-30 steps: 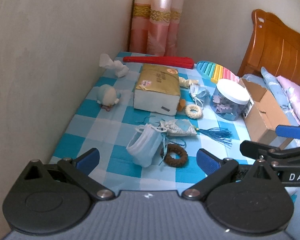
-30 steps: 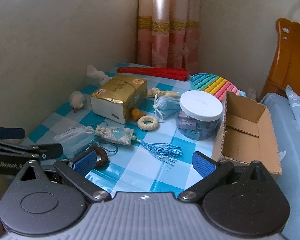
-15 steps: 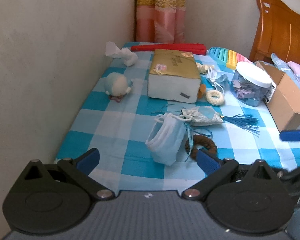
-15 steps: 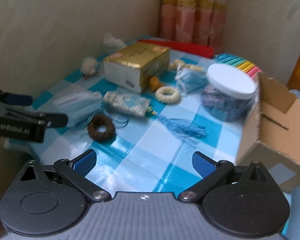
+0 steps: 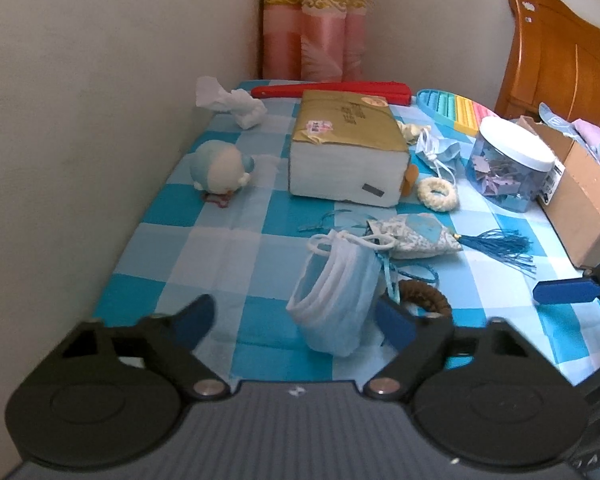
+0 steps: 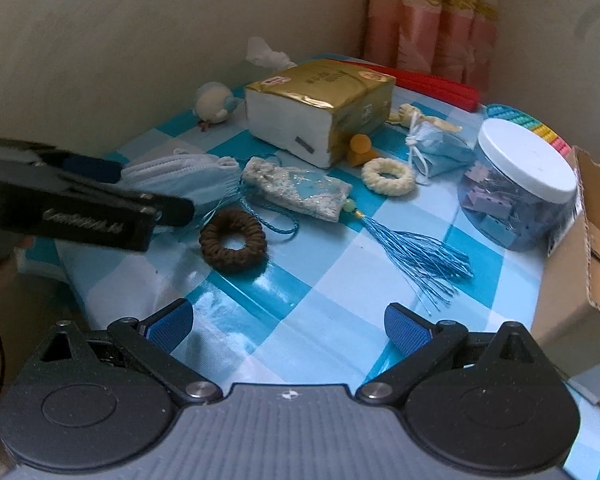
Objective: Organize soft objects
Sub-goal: 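Grasp the blue face mask with the left gripper while the right gripper grasps the brown hair tie, then carry the hair tie into the cardboard box and open the right gripper while the left carries the mask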
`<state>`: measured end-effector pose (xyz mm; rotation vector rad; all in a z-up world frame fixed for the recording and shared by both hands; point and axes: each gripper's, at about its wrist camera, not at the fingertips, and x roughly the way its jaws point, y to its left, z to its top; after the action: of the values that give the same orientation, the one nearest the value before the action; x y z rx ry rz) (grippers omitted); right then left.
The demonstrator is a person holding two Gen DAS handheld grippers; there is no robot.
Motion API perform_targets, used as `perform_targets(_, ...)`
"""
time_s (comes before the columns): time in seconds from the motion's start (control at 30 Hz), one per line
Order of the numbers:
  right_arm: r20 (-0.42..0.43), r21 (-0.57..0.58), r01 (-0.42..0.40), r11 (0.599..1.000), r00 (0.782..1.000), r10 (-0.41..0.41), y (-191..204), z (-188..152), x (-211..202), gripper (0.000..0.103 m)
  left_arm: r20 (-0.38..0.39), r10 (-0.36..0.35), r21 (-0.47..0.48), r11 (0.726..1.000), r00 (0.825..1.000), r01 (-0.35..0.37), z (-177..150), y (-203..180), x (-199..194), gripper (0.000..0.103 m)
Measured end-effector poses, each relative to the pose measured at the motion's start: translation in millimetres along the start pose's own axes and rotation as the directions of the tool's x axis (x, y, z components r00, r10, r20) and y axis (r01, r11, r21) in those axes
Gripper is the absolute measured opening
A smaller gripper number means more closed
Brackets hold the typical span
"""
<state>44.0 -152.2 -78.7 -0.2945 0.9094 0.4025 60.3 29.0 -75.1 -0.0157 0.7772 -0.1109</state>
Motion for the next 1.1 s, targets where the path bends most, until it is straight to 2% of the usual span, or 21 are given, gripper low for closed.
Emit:
perform_targets(0.23,-0.005,-0.006,-0.028,1.0,1.0,0.028,1,2,7,0.103,0.003,-0.039,0.015,0.999,0.999,0.039,4,-5,9,0.063)
perform_targets(0.4,0.011,-0.023,-0.039,0.999,0.999,0.04,5,5,10,0.102,0.006,-0.059,0.009,0.998,0.998,0.058,8,-5,16,0.032)
perform_targets(0.47,0.02,-0.04,-0.05,0.998,0.999,0.05,8,7,10,0.098,0.004,-0.061,0.001,0.998,0.998,0.061,8,-4,16,0.031)
perform_targets(0.53,0.03,-0.062,-0.054,0.997,0.998,0.056,13,9,10,0.087,0.003,-0.05,-0.002,0.999,0.999,0.05,7,-2,14,0.027)
perform_targets(0.7,0.032,-0.093,-0.078,0.993,0.996,0.081,21,18,17,0.069,0.004,-0.032,-0.024,0.999,0.999,0.033,6,8,10,0.027)
perform_targets(0.8,0.04,-0.104,-0.078,0.992,0.996,0.082,25,23,22,0.065,0.006,-0.027,-0.027,0.999,1.0,0.027,6,11,8,0.027)
perform_targets(1.0,0.048,-0.091,-0.104,0.99,0.993,0.109,26,31,27,0.045,-0.002,-0.033,-0.024,0.999,0.999,0.033,6,11,7,0.027)
perform_targets(1.1,0.045,-0.084,-0.094,0.992,0.994,0.098,25,30,25,0.042,-0.009,-0.035,-0.018,0.999,0.999,0.035,6,9,6,0.027)
